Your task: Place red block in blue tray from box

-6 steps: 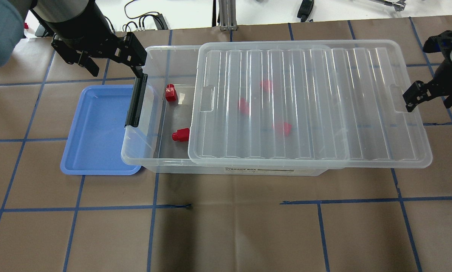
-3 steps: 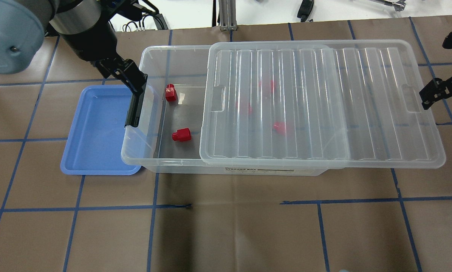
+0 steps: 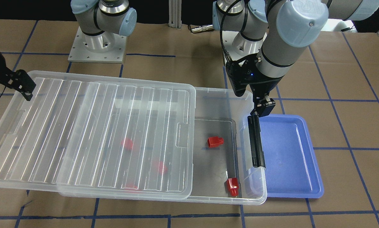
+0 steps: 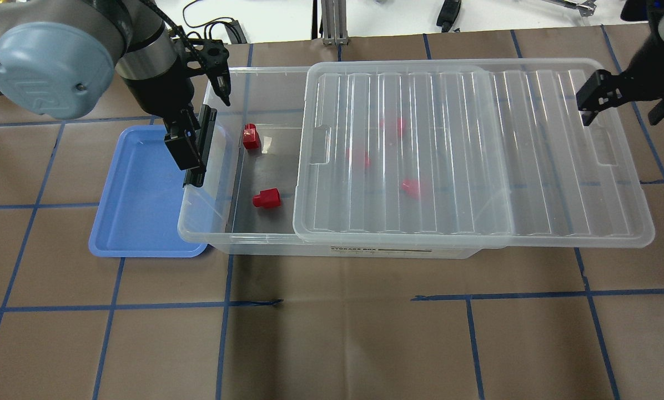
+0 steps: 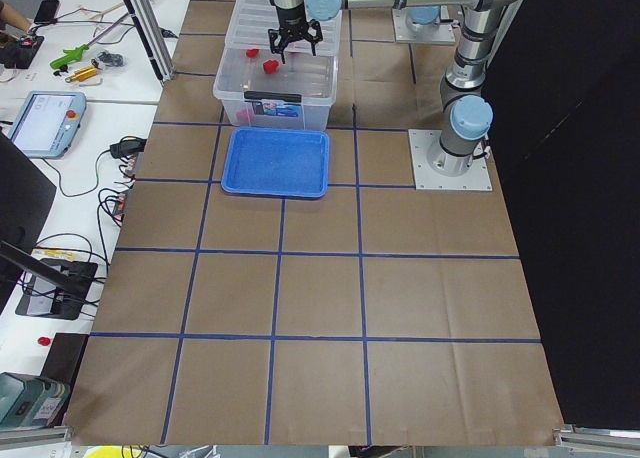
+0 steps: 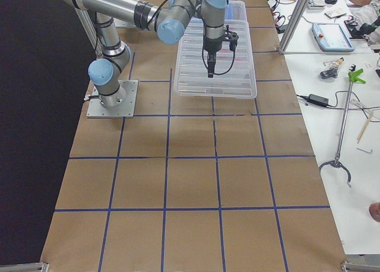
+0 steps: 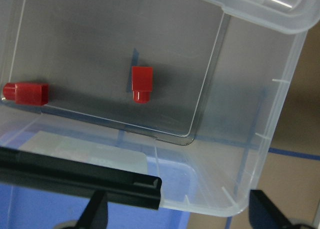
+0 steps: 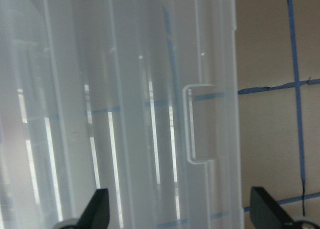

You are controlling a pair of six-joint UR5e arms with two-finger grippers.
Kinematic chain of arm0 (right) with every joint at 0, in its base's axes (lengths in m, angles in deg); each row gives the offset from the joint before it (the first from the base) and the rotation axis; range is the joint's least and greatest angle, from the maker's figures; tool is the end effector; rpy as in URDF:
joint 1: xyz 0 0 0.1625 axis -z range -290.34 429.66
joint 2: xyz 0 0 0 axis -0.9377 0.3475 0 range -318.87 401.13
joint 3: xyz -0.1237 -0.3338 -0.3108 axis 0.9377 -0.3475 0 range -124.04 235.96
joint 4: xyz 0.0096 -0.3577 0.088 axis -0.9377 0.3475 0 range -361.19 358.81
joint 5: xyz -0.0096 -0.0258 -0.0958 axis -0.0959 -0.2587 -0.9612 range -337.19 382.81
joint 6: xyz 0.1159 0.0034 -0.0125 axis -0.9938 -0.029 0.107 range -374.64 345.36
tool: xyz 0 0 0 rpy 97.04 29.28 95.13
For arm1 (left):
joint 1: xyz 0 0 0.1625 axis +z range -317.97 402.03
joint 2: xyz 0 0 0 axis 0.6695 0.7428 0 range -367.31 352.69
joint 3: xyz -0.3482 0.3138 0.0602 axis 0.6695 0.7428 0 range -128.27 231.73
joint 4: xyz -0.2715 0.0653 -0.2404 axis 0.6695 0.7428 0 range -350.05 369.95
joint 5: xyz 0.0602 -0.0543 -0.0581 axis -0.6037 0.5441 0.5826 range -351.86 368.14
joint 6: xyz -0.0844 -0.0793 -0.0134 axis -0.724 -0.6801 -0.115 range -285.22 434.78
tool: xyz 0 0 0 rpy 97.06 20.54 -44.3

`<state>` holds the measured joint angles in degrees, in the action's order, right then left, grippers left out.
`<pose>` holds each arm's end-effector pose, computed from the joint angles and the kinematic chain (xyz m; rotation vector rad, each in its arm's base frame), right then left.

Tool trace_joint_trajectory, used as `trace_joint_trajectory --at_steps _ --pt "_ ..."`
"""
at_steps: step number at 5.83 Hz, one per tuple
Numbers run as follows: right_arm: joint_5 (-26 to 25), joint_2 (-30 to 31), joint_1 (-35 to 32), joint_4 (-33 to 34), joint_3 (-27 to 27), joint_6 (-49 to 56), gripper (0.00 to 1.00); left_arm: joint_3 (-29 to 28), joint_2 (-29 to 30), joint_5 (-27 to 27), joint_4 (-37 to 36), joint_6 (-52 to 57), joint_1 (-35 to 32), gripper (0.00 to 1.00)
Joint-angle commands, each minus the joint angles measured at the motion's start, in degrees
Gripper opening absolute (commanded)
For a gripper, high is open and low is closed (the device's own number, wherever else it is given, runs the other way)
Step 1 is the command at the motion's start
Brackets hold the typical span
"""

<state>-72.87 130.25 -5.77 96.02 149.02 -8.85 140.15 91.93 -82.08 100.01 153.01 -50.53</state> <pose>0.0031 -0.4720 0.5013 -0.2362 -3.0243 0.0584 -0.1551 -0.4931 0.4542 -1.9816 -2.3281 -0.1666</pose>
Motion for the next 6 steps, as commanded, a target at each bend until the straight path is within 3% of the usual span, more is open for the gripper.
trace_joint_trajectory --at_steps 1,3,4,6 --pt "1.4 -1.8 -10.5 -5.4 -6.2 -14.6 1.00 1.0 5.0 0.0 -6.1 10.6 -1.0 0.98" --pt "6.8 -2.3 -13.2 -5.5 -6.5 -18.8 1.00 9.7 6.2 0.0 -20.4 10.5 -1.3 0.98" --pt "6.7 -2.3 -13.2 -5.6 -6.5 -18.1 1.00 13.3 7.7 0.5 -26.8 9.8 -1.6 0.98" --pt "6.3 -2.4 -13.1 -5.6 -6.1 -18.1 1.00 14.1 10.5 0.7 -27.3 5.9 -1.7 0.98"
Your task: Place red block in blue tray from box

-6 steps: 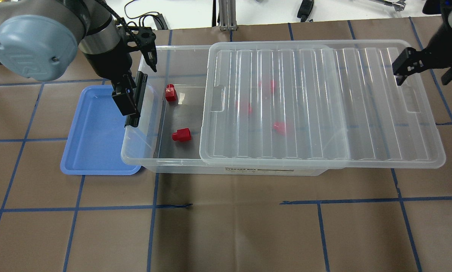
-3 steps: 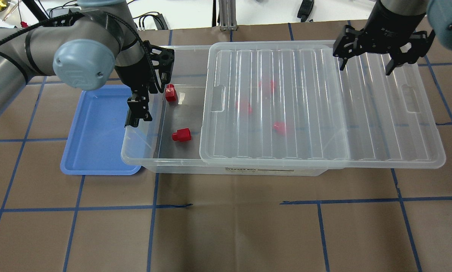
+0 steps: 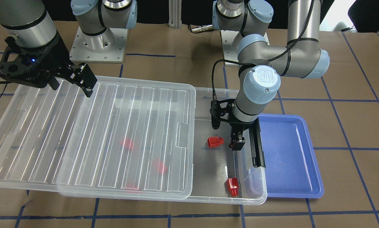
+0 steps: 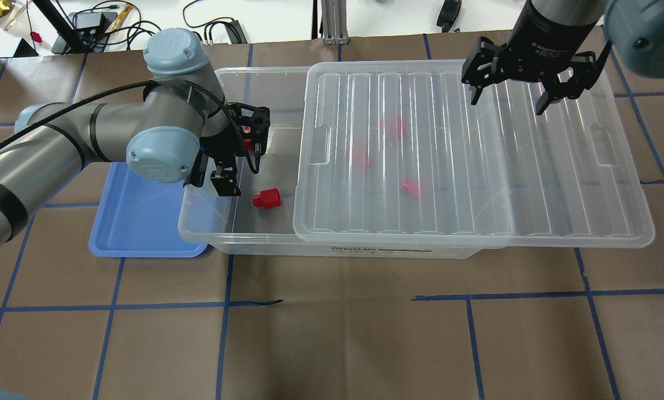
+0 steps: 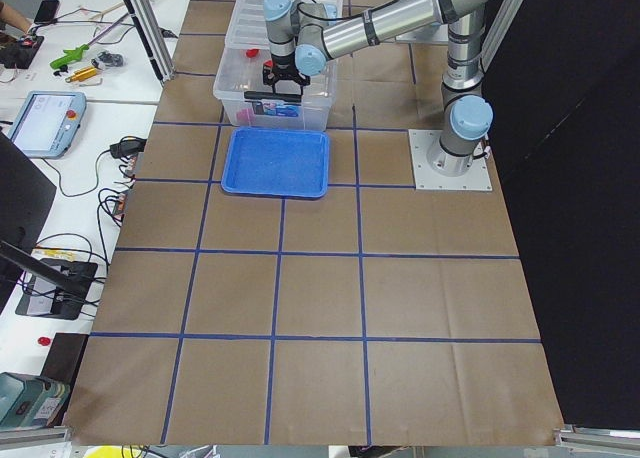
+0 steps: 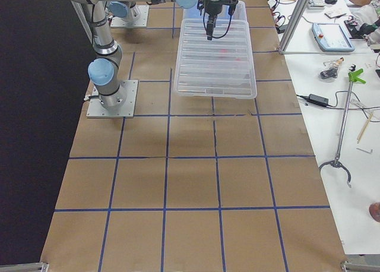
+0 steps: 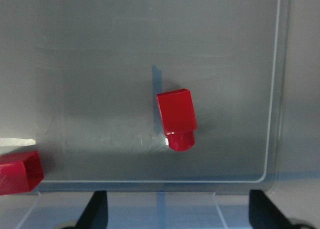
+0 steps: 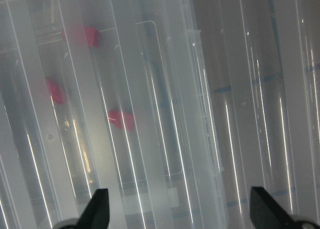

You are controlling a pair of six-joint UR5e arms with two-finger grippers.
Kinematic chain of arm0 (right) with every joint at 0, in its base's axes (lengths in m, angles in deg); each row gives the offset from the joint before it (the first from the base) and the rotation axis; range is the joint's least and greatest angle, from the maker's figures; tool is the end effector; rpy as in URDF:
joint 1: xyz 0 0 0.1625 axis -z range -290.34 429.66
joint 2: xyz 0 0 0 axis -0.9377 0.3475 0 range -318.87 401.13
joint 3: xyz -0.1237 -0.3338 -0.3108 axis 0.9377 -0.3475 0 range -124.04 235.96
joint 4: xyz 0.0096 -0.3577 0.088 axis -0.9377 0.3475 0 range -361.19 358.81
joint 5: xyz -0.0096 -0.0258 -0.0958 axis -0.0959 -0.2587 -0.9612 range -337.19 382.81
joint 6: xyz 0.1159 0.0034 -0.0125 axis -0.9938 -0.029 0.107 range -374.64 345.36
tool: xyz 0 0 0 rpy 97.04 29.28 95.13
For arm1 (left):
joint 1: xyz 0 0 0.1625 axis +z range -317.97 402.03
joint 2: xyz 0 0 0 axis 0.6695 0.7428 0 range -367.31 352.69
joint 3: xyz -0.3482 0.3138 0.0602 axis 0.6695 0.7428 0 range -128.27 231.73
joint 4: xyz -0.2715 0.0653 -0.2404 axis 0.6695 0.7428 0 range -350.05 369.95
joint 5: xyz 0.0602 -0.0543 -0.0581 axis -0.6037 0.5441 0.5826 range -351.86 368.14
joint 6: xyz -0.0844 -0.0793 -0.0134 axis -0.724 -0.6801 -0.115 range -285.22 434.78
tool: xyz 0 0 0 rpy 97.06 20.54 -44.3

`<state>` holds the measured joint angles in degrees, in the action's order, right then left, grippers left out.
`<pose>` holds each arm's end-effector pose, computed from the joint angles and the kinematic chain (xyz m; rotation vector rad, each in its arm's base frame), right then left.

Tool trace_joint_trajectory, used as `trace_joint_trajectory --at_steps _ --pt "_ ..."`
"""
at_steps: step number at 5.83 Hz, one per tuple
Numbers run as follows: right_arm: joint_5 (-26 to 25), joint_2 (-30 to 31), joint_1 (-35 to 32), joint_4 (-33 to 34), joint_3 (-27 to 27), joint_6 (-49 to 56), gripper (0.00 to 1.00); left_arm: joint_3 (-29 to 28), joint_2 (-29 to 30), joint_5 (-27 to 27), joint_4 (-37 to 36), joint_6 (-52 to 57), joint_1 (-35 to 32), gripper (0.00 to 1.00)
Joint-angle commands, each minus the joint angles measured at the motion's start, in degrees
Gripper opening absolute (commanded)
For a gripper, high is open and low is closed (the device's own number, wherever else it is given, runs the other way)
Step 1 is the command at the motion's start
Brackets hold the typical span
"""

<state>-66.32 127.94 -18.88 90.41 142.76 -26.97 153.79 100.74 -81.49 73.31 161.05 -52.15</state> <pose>0.1230 -0.4760 0.5207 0.3744 3.1009 -0.0412 -0.1728 -0.5249 0.3170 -2.1977 -2.1808 -0.0642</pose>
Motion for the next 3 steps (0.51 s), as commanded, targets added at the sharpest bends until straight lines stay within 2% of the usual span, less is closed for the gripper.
trace_joint_trajectory --at_steps 1,3 --pt "-0.3 -0.1 0.0 0.0 0.3 0.9 1.00 0.6 2.9 0.1 -0.8 -3.2 -0.4 0.98" --pt "-0.2 -0.1 0.0 0.0 0.3 2.3 1.00 2.7 4.8 0.0 -5.7 -5.4 -2.9 0.98"
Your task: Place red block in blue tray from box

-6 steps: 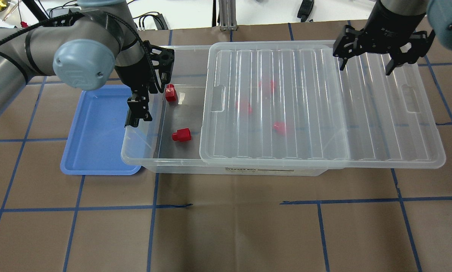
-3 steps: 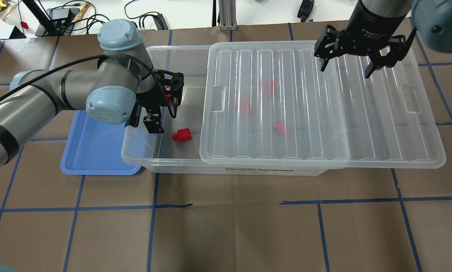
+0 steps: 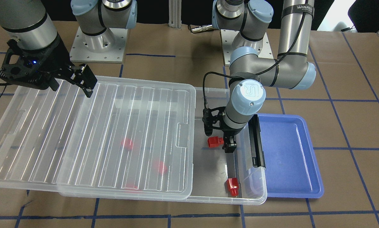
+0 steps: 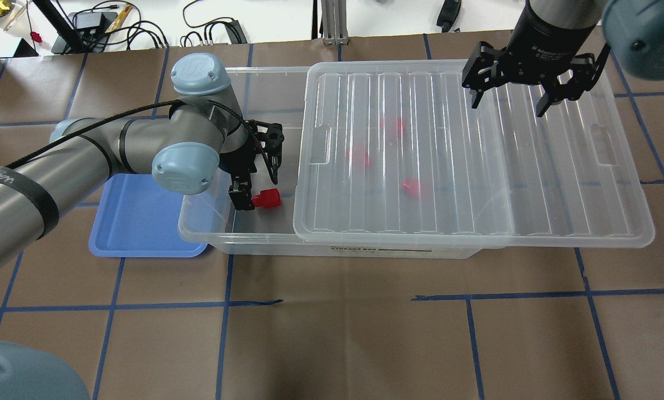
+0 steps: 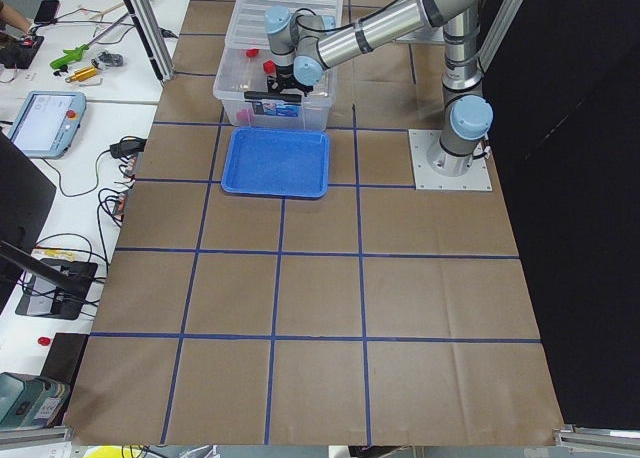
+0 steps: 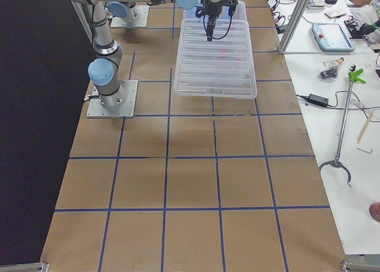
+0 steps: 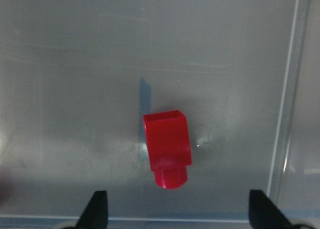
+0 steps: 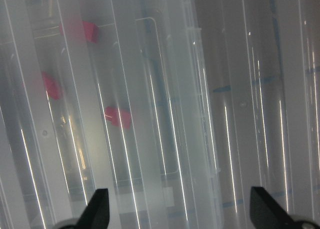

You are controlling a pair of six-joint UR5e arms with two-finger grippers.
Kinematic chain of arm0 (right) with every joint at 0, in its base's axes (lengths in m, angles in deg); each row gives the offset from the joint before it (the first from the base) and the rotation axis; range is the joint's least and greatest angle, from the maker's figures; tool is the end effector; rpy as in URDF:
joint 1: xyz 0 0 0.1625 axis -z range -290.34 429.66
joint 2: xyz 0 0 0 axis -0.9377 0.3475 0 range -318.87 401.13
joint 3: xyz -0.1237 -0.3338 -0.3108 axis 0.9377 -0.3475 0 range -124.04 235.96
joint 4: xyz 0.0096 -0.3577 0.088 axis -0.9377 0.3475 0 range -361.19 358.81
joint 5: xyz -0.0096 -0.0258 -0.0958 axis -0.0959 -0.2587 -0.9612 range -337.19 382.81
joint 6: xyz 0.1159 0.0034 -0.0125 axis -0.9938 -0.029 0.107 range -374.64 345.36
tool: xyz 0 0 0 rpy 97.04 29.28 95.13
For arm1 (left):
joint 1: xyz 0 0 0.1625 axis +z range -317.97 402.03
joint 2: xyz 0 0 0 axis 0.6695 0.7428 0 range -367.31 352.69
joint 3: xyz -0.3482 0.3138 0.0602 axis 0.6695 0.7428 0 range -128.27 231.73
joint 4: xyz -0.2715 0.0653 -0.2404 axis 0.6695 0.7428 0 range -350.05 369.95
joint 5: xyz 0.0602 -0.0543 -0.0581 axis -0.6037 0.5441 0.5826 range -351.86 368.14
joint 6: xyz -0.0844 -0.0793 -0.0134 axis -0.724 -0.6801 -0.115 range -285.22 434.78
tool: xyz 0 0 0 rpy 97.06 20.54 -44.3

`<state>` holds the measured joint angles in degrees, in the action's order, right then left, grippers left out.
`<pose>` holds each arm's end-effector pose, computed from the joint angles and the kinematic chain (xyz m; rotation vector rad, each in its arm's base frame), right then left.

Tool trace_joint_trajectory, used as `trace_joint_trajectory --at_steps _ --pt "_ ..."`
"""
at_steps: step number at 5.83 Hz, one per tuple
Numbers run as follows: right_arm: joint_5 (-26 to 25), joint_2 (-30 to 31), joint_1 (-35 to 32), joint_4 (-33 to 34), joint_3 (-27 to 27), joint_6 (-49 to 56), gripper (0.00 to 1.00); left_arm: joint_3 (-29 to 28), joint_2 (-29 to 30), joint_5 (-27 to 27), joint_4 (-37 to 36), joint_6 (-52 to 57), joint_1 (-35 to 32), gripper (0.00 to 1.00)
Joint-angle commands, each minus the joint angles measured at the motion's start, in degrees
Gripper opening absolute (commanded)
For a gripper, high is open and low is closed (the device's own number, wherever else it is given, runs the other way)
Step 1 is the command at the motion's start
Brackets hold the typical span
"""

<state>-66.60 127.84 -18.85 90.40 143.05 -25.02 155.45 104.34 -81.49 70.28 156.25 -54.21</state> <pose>0.1222 -0.4760 0.5176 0.3232 3.1127 -0.0315 -0.1922 -0.5244 0.2769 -2.1291 -2.2165 -0.1152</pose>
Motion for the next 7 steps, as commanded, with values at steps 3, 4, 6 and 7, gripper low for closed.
trace_joint_trajectory --at_steps 3,4,6,7 --pt "0.0 -0.1 0.0 0.0 0.1 0.4 1.00 1.7 2.7 0.1 -6.9 0.5 -1.0 0.89" --pt "0.0 -0.1 0.0 0.0 0.1 0.4 1.00 1.6 3.9 0.0 -6.9 0.3 -0.9 0.79" --pt "0.1 -0.1 0.0 0.0 0.2 0.4 1.00 1.4 4.4 0.0 -7.0 -0.3 -0.9 0.21" --pt "0.2 -0.1 0.0 0.0 0.1 0.4 1.00 0.5 3.3 -0.5 -6.8 -0.2 -0.9 0.12"
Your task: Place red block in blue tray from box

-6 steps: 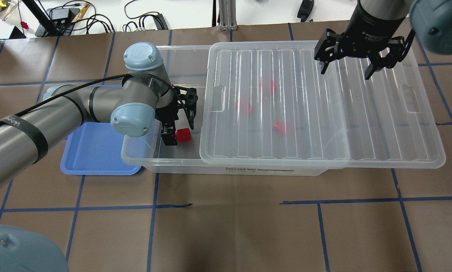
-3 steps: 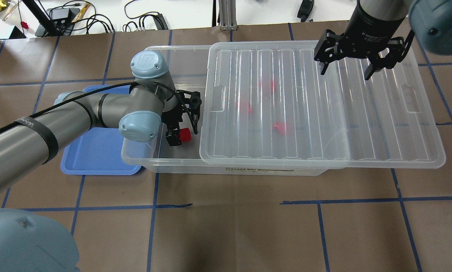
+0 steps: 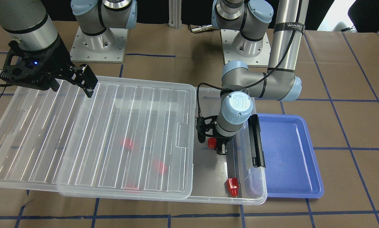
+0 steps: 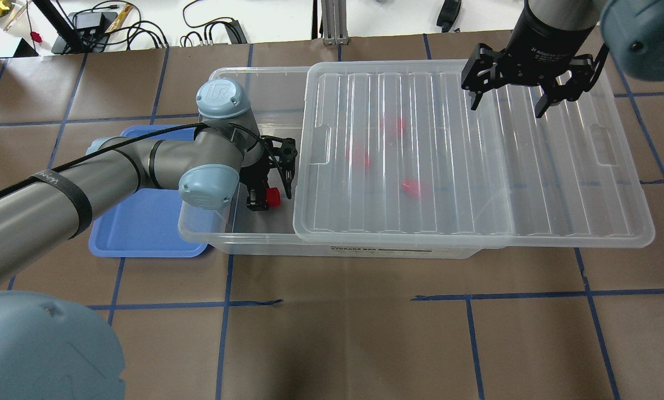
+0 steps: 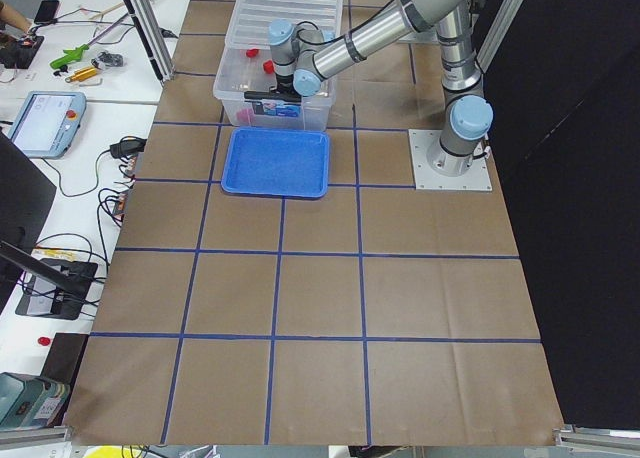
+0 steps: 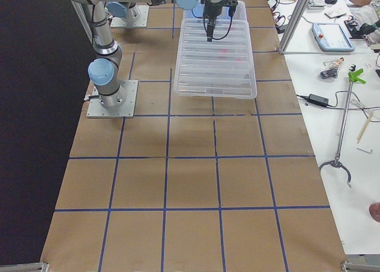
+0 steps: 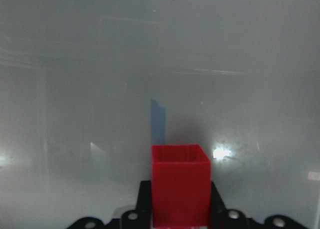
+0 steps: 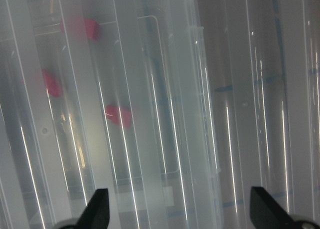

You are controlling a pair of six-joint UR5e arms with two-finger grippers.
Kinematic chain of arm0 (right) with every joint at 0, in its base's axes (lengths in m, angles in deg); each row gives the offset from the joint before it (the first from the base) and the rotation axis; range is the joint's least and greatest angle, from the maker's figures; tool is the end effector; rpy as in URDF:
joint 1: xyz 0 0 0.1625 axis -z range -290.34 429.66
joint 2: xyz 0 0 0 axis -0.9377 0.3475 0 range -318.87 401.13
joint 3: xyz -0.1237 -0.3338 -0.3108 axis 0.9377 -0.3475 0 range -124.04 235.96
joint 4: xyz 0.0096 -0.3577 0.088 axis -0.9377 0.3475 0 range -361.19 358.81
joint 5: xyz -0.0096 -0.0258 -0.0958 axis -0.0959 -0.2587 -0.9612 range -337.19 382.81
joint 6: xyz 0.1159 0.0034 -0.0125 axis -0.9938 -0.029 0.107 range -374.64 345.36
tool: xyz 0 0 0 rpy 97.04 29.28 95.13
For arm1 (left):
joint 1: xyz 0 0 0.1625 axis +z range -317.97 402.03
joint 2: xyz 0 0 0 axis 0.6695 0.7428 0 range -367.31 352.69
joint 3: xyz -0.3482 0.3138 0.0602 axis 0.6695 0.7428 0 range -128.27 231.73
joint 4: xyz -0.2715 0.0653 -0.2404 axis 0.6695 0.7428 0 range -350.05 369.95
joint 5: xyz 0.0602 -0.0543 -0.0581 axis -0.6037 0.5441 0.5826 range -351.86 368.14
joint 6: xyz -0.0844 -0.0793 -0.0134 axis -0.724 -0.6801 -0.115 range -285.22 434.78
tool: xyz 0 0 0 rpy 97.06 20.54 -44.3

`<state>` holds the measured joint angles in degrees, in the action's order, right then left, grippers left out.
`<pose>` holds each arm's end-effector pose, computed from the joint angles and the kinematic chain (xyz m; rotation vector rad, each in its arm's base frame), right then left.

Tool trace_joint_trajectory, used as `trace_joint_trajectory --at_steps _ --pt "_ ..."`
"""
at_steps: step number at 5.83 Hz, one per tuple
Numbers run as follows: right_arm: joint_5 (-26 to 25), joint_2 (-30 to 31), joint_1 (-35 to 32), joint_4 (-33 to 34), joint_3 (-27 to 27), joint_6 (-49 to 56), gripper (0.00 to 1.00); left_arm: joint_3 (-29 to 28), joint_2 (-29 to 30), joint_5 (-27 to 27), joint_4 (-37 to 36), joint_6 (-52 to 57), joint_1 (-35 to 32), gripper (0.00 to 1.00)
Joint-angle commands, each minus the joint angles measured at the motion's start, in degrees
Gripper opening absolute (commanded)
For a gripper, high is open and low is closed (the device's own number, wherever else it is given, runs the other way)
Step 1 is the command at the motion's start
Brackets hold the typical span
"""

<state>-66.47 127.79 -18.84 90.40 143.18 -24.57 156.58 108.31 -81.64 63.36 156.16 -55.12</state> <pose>0.1223 -0.4761 0.5162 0.3110 3.1120 -0.0264 -0.2021 -0.5363 0.2425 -2.1611 -2.2175 -0.0801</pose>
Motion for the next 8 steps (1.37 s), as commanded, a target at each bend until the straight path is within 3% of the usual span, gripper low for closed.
trace_joint_trajectory --at_steps 1,4,5,6,8 --pt "-0.1 0.0 0.0 0.0 0.0 0.0 1.00 -1.5 -3.1 -0.3 1.3 -0.7 0.1 0.11" --pt "-0.6 0.0 1.0 -0.1 0.0 2.2 1.00 -9.3 -14.2 -0.7 18.4 -1.6 0.7 0.12" --pt "-2.3 0.0 3.7 0.4 0.5 10.4 1.00 -10.7 -15.9 -0.5 22.4 -0.5 5.5 0.12" --pt "-4.4 0.0 10.5 0.8 2.1 17.0 1.00 -10.9 -16.4 0.2 22.6 0.4 11.6 0.12" --pt "-4.2 -0.5 25.6 3.4 7.0 31.9 1.00 -9.6 -15.3 -0.4 21.5 17.3 20.0 0.11"
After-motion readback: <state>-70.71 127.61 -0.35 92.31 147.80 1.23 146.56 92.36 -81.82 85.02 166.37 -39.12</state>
